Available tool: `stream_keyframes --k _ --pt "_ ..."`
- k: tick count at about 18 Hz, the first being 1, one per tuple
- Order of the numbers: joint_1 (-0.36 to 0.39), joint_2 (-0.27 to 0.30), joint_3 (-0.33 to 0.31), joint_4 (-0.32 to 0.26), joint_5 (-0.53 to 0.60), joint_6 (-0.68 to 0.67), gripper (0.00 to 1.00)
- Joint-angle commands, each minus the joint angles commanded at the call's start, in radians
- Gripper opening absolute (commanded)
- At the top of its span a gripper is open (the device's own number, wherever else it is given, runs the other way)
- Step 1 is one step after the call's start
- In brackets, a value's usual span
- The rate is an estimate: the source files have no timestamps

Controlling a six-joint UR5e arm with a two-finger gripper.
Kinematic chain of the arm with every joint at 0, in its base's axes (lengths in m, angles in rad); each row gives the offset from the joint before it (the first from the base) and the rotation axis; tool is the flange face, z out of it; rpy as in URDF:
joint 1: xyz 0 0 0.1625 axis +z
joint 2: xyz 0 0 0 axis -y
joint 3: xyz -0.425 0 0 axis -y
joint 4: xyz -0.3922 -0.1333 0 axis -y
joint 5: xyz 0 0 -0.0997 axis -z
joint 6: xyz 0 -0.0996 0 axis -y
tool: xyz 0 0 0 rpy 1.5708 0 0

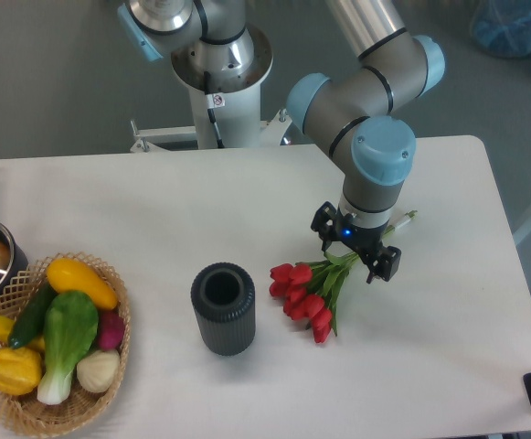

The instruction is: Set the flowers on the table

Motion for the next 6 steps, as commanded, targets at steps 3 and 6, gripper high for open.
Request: stream_keyframes --k 3,6 --pt "0.000 0.000 -0.003 0.000 0.003 0.000 1.00" --pt "0.000 0.000 -0.005 0.000 0.005 0.002 1.00"
